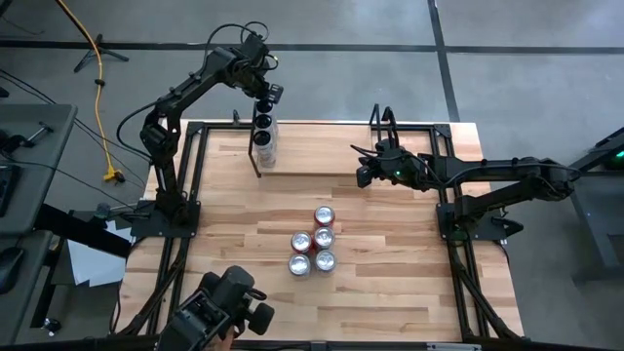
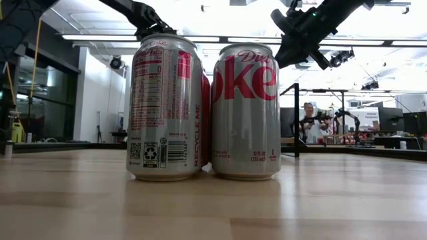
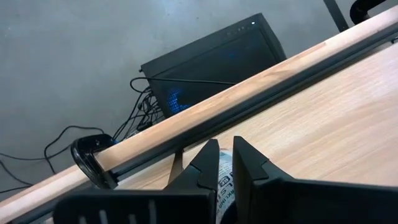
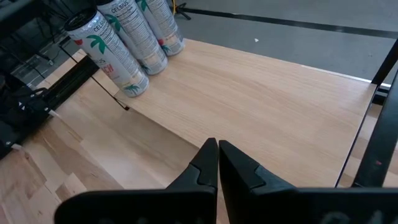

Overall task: Place canned beverage on shelf
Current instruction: Adjust the white soda can, then put the top orange soda can on the shelf

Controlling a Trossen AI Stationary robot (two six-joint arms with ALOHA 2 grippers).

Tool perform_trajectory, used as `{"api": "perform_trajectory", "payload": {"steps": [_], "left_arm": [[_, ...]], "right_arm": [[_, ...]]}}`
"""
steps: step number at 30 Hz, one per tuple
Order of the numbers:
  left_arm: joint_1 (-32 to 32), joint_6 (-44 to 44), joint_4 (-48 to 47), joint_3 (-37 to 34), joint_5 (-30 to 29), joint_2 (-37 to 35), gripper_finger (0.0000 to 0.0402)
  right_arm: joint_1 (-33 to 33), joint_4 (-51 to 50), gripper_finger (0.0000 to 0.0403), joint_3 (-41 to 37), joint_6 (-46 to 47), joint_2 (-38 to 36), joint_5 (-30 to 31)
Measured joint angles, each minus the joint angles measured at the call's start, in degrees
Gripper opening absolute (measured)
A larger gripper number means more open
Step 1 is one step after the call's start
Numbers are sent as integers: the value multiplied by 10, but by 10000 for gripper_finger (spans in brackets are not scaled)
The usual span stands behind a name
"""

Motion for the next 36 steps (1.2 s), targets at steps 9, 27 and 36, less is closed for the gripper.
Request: {"api": "perform_trajectory", "payload": {"steps": [9,27,36], "left_arm": [[-1,0,-5,0,15,0,0],[5,0,32,-1,3,-34,0],[-26,34,44,-3,5,-168,0]], "right_arm": [[0,0,0,0,0,0,0],[0,2,0,0,0,0,0],[0,101,3,0,-52,0,-27]]}}
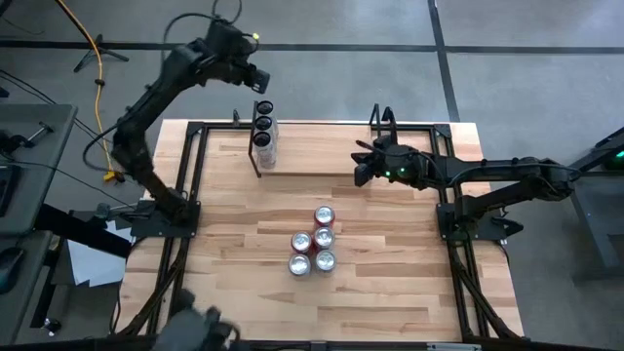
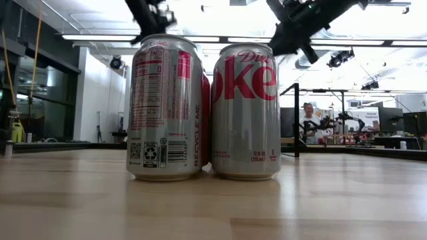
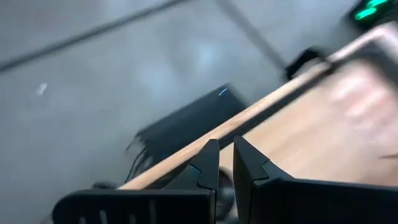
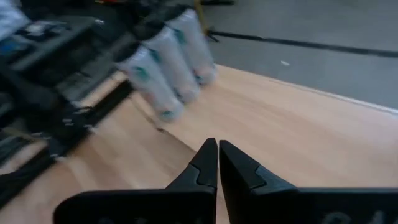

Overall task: Place canned beverage on shelf
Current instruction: Put the top orange soda can on the shelf

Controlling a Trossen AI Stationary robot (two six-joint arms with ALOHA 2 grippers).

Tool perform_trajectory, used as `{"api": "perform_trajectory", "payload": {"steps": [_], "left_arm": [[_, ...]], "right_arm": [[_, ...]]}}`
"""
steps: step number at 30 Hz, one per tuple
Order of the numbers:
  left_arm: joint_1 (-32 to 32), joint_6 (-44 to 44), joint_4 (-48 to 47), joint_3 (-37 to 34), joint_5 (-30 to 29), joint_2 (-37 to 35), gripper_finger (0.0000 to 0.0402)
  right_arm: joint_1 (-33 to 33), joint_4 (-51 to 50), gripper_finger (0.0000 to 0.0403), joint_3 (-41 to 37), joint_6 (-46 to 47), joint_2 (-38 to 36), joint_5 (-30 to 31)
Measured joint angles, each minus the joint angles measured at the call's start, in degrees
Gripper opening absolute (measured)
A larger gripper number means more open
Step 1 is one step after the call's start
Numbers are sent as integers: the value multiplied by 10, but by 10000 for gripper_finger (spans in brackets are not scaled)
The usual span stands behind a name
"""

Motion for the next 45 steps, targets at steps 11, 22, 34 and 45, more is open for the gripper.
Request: {"api": "perform_trajectory", "payload": {"steps": [11,22,34,45], "left_arm": [[-154,-88,245,-290,13,-306,0],[-238,-198,438,-504,7,-512,0],[-238,-185,437,-504,9,-533,0],[-237,-159,436,-504,10,-524,0]], "right_arm": [[1,-5,190,126,-157,6,-117],[0,-243,371,310,-206,126,-169],[5,-340,374,382,85,253,-288],[81,-356,374,382,330,332,-305]]}}
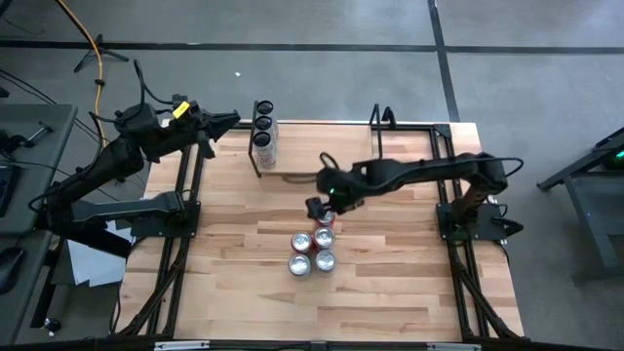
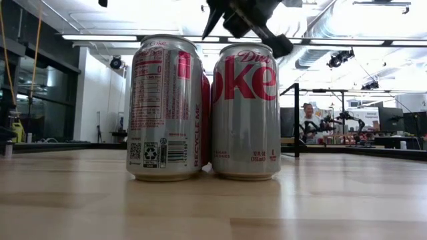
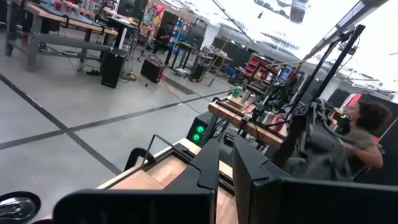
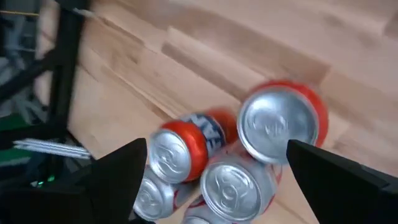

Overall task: Place canned beverage on shelf
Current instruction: Put the top orange soda can on the shelf

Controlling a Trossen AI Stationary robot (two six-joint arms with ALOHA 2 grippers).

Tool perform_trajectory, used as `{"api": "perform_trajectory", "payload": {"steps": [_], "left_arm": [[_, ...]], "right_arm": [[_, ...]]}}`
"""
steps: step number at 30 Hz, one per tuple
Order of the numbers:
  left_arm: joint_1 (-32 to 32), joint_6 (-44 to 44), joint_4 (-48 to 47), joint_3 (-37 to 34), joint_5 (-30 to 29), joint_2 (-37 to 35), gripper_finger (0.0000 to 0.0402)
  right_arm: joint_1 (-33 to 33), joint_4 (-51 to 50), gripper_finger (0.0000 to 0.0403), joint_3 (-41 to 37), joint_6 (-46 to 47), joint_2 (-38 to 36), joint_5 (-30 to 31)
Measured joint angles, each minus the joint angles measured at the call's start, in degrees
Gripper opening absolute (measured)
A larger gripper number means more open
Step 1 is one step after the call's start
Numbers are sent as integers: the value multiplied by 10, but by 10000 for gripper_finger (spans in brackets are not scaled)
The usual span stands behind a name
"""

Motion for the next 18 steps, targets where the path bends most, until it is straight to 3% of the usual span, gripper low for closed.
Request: {"api": "perform_trajectory", "payload": {"steps": [9,18], "left_arm": [[0,27,0,0,16,0,0],[0,31,-3,0,36,0,0]], "right_arm": [[14,-60,373,0,74,31,79],[14,-99,373,28,98,30,94]]}}
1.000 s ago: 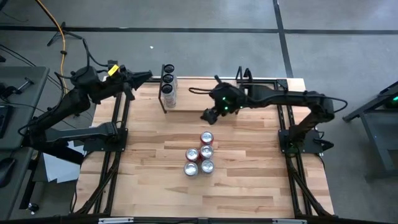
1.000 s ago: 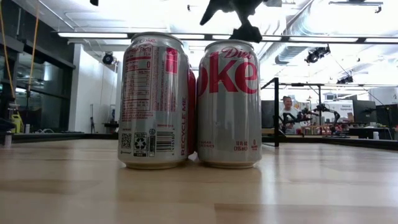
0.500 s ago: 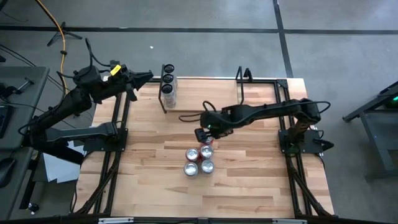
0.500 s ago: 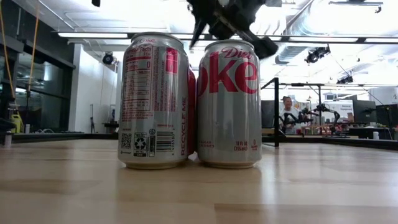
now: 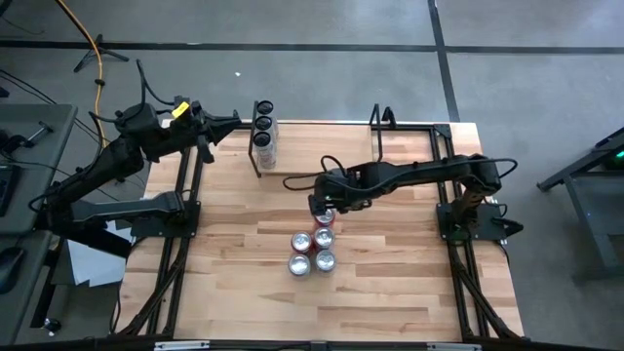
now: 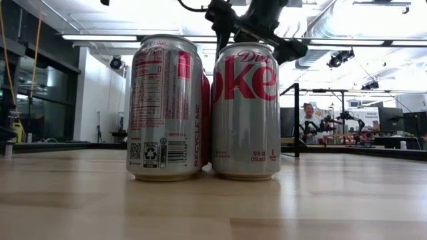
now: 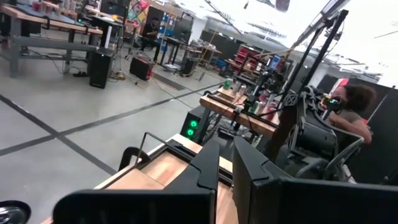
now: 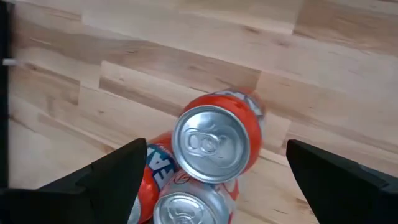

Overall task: Place canned beverage on shelf
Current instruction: Put the top orange soda can on the shelf

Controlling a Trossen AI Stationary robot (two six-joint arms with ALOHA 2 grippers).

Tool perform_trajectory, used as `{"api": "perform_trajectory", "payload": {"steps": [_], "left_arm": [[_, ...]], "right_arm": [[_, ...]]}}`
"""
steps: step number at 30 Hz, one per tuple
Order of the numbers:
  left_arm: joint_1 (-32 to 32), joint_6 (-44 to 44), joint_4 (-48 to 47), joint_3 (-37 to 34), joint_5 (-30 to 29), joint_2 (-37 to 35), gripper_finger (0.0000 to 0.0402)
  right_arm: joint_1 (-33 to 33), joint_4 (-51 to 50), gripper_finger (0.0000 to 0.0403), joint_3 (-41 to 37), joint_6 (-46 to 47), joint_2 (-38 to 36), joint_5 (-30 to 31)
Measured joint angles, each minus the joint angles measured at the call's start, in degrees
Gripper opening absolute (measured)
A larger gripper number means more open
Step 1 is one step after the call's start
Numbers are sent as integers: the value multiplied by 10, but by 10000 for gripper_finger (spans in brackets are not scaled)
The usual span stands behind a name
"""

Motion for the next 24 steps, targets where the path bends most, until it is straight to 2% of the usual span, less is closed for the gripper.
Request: {"api": "perform_trajectory", "payload": {"steps": [9,19,22,24], "left_arm": [[1,4,-2,0,-1,4,0],[0,9,-2,0,-1,19,0],[0,10,-2,0,-1,21,0],[0,18,-2,0,-1,22,0]], "right_arm": [[0,16,373,0,-1,43,-10],[0,13,373,0,-44,80,-3],[-1,12,358,0,-49,80,5],[-2,10,331,0,-64,80,5]]}}
